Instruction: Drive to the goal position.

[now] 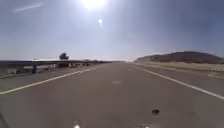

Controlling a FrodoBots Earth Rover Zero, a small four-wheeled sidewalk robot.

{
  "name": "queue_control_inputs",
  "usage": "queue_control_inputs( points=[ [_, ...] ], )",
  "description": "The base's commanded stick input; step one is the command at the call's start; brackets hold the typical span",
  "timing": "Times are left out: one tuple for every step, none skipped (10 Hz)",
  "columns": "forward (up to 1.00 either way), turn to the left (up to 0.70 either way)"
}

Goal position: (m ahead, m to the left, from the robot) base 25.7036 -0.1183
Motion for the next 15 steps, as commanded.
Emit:
queue_control_inputs(
  points=[
    [1.00, 0.00],
    [1.00, 0.00],
    [1.00, 0.00],
    [1.00, 0.00],
    [1.00, 0.00],
    [1.00, 0.00],
    [1.00, 0.00],
    [1.00, 0.00],
    [1.00, 0.00],
    [1.00, 0.00],
    [1.00, -0.01],
    [1.00, -0.14],
    [1.00, -0.27],
    [1.00, 0.00],
    [1.00, 0.00]
  ],
)
